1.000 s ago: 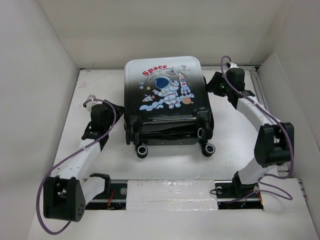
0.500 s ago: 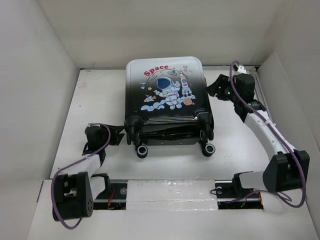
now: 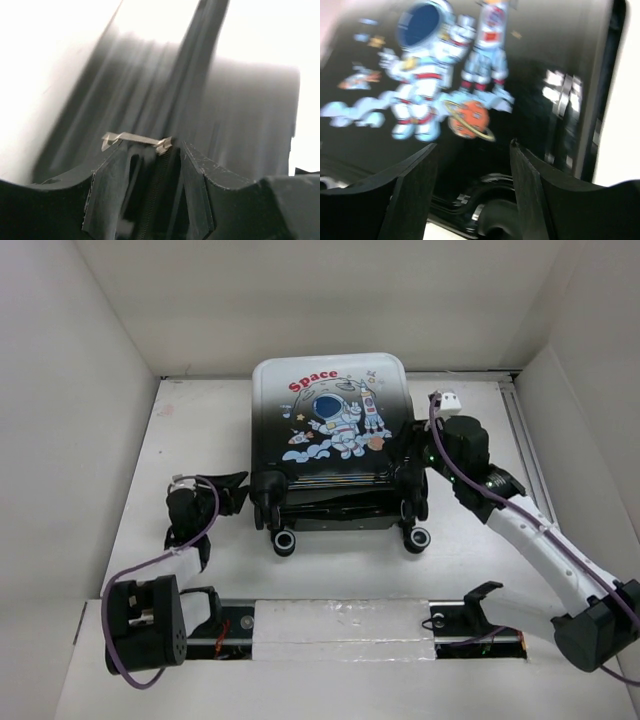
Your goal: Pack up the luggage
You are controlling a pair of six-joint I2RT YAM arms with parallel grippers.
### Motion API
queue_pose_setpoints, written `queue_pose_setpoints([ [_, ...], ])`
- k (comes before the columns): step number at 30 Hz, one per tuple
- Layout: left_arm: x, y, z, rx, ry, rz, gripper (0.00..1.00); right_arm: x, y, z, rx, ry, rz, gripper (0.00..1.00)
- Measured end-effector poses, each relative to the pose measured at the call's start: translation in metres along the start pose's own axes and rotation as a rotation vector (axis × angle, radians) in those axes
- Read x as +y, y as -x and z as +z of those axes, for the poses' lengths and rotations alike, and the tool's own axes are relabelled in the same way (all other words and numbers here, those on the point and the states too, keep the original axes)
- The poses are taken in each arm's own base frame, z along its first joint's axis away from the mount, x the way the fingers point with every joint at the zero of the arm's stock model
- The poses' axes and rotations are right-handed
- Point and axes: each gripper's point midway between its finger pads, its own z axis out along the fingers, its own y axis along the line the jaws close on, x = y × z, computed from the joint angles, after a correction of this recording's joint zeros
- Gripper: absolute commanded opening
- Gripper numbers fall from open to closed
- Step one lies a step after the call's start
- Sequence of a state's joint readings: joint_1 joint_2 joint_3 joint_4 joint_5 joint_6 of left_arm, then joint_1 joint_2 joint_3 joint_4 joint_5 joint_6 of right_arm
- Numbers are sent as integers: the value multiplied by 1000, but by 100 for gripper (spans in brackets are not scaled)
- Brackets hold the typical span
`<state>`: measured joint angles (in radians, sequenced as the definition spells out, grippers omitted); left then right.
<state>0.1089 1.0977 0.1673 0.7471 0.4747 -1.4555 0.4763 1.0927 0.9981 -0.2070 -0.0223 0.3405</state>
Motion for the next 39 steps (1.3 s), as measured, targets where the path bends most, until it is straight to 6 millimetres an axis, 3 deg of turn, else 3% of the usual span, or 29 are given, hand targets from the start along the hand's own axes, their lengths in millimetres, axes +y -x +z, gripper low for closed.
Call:
queue_pose_setpoints([
  [4,-31,10,7,-39,-49,48,43,-40,-2,4,12,-148,28,66],
  [7,-64,17,11,-66,-113,119,30,-89,15,13,-2,-300,75,57],
  [9,-76,21,9,-96,-135,173,25,-120,33,23,-19,-389,103,44],
  [12,-85,18,2,-120,-154,267,19,-154,52,44,-33,-475,134,36],
  [15,-99,-4,5,-65,-163,382,17,-172,49,79,15,-495,139,33],
  [18,-111,-21,15,-34,-158,480,16,-175,28,127,113,-457,127,31],
  [22,-96,-16,27,-90,-89,537,15,-186,15,169,203,-448,65,27],
  [25,-88,-16,31,-138,-50,576,15,-180,30,197,214,-412,-8,25],
  [27,-72,-23,33,-168,4,611,13,-174,43,222,218,-374,-65,25],
  [29,-54,-34,33,-191,53,643,12,-165,55,247,209,-329,-123,31],
  [32,-43,-57,27,-219,74,687,12,-153,78,277,124,-280,-186,36],
  [36,-31,-98,9,-169,71,736,15,-145,101,280,34,-268,-204,56],
  [38,-24,-117,-6,-96,78,759,20,-145,103,263,23,-297,-180,65],
  [39,-25,-128,-15,-52,60,753,26,-129,100,252,44,-257,-157,69],
])
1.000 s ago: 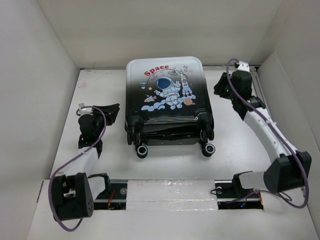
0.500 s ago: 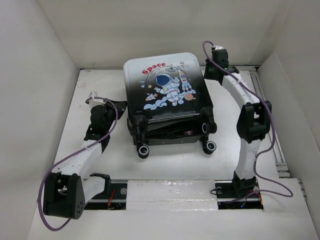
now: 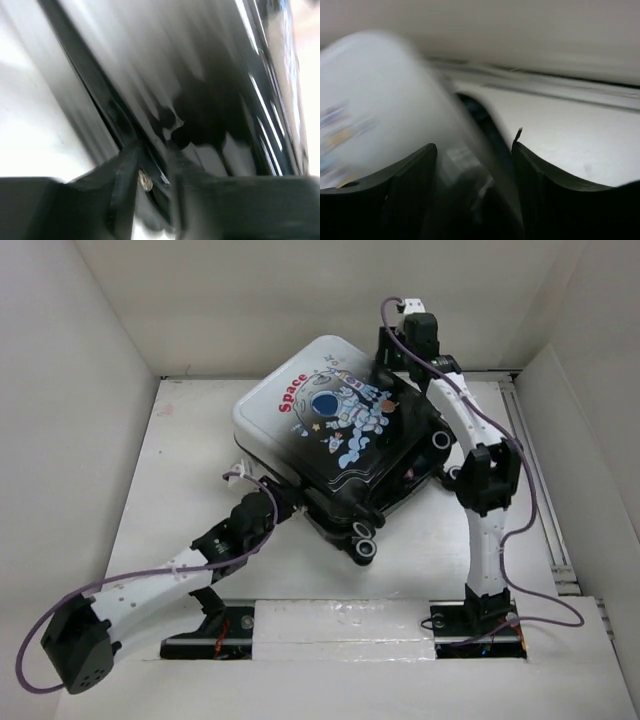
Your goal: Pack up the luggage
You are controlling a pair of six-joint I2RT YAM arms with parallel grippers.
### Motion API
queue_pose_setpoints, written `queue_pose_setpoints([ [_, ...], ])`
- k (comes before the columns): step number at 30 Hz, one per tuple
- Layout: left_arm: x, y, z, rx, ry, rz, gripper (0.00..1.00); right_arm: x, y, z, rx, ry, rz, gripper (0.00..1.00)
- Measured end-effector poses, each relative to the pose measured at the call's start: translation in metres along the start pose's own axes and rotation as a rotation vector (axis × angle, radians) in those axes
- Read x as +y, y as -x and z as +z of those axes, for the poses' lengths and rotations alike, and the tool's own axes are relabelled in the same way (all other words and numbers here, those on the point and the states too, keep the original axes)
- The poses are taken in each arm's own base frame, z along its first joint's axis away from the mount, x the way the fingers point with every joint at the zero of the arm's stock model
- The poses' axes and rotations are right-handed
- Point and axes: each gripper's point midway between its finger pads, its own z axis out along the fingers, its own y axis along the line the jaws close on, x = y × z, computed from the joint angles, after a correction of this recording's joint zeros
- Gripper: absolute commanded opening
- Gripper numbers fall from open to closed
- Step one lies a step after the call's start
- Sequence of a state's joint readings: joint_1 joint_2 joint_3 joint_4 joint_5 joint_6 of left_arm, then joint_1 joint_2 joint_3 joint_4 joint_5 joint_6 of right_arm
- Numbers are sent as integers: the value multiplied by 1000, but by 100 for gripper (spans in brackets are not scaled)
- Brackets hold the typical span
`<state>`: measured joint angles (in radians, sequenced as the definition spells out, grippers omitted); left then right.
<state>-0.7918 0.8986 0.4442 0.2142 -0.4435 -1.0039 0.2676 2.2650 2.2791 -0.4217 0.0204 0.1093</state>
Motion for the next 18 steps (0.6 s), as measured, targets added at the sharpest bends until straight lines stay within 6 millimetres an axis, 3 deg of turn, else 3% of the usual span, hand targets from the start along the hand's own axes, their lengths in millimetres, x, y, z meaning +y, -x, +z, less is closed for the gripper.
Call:
queue_pose_setpoints([
  [1,-11,-2,-10,19,-40,-3,57,20,6,-17,-12,37,9,76],
  [3,-24,-1,-29,37,-102,-14,76,79,14,-62,-11,175,8,82],
  [6,-49,39,-51,-72,-182,-72,82,157,40,-132,-68,365,-6,85],
  [8,-68,72,-62,-164,-212,-98,85,171,63,-167,-125,414,-3,85],
  [10,-91,109,-70,-265,-236,-130,86,152,85,-194,-185,384,23,72],
  [11,-102,126,-71,-310,-239,-140,86,133,92,-205,-214,344,42,44],
  [12,-111,140,-69,-348,-236,-140,85,116,95,-216,-238,302,58,26],
  [14,-125,166,-57,-413,-212,-129,82,76,83,-238,-253,191,119,0],
  [16,-134,194,-28,-451,-162,-94,79,51,58,-262,-278,119,192,0],
  [18,-140,224,7,-458,-137,-67,77,35,20,-282,-270,61,259,0],
])
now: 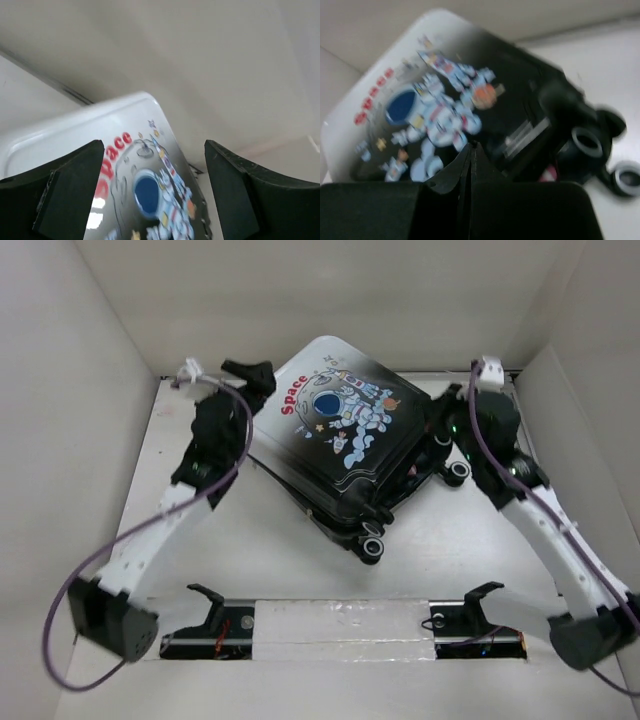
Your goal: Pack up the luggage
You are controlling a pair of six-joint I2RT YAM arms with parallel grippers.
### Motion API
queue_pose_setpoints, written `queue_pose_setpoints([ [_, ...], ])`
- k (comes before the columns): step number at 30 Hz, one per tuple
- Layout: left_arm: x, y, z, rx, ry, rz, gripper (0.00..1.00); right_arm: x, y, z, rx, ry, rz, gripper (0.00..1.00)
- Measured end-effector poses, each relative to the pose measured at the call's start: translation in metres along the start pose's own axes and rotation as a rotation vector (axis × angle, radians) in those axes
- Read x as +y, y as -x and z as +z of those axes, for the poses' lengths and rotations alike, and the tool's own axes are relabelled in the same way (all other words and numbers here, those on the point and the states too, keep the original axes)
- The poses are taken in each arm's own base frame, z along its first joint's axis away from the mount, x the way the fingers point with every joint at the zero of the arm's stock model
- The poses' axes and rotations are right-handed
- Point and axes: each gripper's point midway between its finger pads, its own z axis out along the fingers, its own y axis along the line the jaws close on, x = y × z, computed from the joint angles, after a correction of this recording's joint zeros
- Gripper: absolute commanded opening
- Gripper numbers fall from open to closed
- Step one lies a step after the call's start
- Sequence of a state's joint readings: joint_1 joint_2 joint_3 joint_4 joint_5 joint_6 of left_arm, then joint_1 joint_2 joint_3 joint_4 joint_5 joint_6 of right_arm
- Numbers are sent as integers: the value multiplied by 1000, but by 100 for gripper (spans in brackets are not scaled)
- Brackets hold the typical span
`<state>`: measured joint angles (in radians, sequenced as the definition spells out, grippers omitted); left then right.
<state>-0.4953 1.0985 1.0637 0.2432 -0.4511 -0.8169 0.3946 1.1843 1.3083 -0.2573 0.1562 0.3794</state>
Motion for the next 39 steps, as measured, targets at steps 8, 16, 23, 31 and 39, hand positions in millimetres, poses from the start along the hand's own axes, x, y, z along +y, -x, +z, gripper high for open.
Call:
queue_pose_setpoints([
  [8,110,-24,179,246,174,60,72,-103,-149,-70,158,-304,106,1],
  [16,227,-117,189,595,341,11,71,-148,-216,-61,294,-436,151,7],
  [23,237,-126,148,563,334,-72,70,-149,-266,-11,547,-394,68,5],
  [31,241,-86,40,309,365,-132,70,-158,-242,96,677,-377,-52,5],
  [39,230,-117,-84,253,323,-88,71,-104,-114,236,374,-239,-148,66],
])
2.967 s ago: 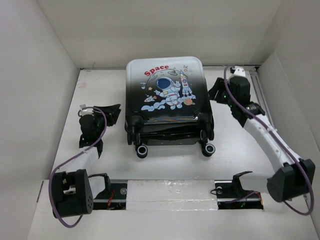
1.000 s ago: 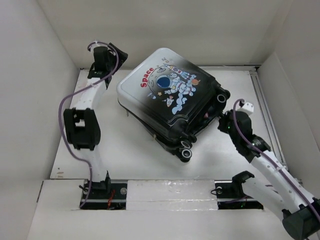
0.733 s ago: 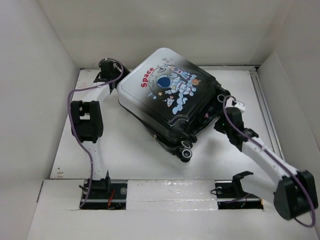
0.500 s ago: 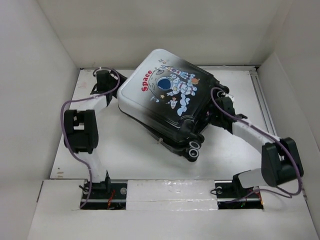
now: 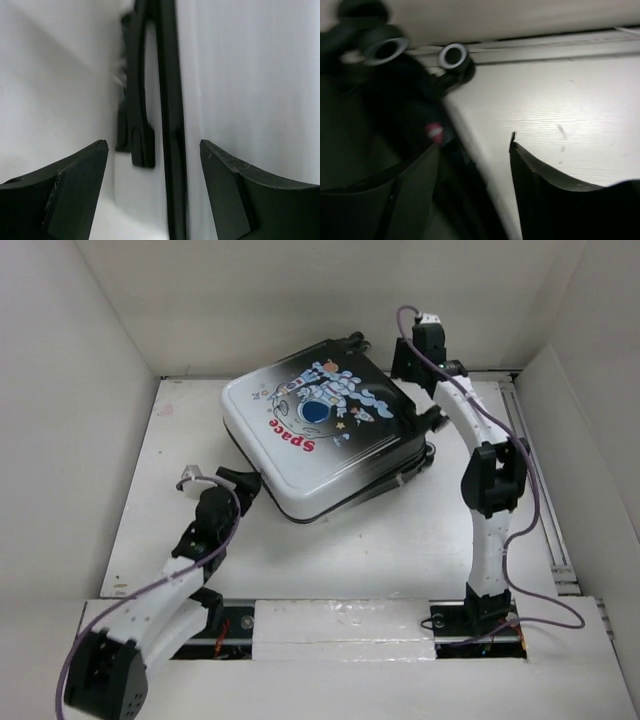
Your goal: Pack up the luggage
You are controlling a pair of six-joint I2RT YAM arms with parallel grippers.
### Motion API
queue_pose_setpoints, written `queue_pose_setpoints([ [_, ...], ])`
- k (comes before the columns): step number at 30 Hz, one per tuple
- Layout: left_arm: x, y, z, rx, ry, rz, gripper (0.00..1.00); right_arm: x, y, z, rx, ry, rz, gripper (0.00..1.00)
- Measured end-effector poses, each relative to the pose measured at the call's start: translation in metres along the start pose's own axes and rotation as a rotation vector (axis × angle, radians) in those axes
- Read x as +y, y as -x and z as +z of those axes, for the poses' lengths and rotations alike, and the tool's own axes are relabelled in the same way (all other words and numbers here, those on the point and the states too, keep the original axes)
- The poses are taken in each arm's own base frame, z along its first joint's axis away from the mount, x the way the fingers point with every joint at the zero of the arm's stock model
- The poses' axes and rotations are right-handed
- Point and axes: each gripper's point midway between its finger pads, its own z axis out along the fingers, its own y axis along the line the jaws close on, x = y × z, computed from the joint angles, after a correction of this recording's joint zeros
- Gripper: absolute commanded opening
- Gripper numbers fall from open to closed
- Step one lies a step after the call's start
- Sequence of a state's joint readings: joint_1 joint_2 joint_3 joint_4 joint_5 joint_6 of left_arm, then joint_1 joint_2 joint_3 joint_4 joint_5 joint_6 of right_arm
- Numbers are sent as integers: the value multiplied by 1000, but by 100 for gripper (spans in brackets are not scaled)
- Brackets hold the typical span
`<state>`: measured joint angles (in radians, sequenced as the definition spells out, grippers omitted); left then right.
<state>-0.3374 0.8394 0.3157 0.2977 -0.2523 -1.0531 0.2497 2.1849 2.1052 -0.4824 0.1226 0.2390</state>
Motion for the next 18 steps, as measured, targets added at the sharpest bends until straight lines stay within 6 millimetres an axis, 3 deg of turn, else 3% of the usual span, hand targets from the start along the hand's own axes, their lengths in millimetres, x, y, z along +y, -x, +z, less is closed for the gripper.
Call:
queue_pose_setpoints([
  [2,-1,-12,-22,48,-40,14,71,15,28,-24,-58,70,35,68],
  [4,-14,-18,-41,87,-110,19,71,44,40,-63,-90,185,40,68],
  [7,-21,-11,-59,75,-160,24,71,80,45,-135,-150,364,10,67],
  [9,-26,-3,-64,49,-182,30,71,86,34,-190,-207,457,-13,67],
  [12,-25,0,-58,35,-142,72,71,88,-1,-268,-341,585,-51,65],
  [14,-23,-1,-48,44,-83,109,71,99,-39,-304,-402,687,-79,54],
  [16,-34,4,-37,40,-53,131,68,112,-89,-330,-390,800,-104,49],
  [18,-43,12,-28,22,-43,127,64,116,-137,-340,-343,874,-112,49],
])
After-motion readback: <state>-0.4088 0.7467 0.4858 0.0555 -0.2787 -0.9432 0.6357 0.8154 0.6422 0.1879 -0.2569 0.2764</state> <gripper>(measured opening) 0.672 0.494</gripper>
